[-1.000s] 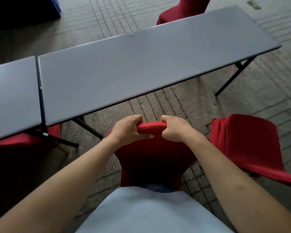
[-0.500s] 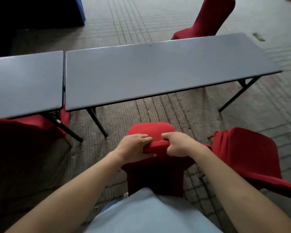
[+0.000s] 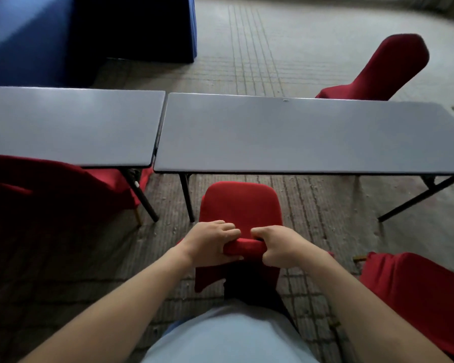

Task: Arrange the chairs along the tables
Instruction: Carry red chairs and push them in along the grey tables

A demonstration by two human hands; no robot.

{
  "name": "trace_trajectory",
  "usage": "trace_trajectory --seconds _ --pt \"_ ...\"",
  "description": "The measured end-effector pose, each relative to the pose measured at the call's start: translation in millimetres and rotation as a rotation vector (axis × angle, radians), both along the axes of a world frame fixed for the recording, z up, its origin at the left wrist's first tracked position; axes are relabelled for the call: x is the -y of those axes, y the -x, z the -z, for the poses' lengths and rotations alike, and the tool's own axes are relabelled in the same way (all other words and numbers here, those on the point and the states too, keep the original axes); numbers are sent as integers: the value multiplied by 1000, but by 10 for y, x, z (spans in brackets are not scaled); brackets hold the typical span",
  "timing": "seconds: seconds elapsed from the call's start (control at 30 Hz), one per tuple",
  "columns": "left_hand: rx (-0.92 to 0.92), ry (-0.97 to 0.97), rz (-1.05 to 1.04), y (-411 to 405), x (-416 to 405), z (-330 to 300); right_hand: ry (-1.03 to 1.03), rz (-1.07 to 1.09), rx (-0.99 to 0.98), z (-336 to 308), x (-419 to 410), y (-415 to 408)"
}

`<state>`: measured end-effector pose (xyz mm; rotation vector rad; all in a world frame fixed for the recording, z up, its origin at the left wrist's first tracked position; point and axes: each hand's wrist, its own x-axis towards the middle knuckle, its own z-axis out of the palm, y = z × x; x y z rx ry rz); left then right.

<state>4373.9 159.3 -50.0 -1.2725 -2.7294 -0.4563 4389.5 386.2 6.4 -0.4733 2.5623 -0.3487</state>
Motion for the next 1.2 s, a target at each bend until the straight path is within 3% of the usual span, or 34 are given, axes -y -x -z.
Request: trace_trajectory --seconds 0.27,0.57,0.9,1.03,1.2 --pt "12 -13 -83 442 231 171 4 -87 9 201 227 663" --pt "153 57 -129 1790 111 547 -6 -151 76 581 59 2079" --pt "291 -35 -294 3651 3 173 156 51 36 356 -116 4014" --pt "323 -26 -412 3966 -21 88 124 76 59 242 -94 4427" --pt "349 -24 -411 3988 11 80 111 88 72 236 -52 4445"
